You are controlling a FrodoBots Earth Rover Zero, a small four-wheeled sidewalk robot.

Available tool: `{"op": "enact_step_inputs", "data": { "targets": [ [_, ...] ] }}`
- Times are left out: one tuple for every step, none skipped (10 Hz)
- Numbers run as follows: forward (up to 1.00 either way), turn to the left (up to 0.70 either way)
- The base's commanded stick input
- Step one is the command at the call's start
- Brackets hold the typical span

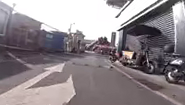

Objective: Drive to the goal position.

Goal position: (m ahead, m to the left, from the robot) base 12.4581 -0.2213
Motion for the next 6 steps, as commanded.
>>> {"op": "enact_step_inputs", "data": {
  "targets": [
    [0.7, 0.0],
    [0.7, 0.0],
    [0.7, 0.0],
    [0.7, 0.0],
    [0.7, 0.0],
    [0.7, 0.0]
  ]
}}
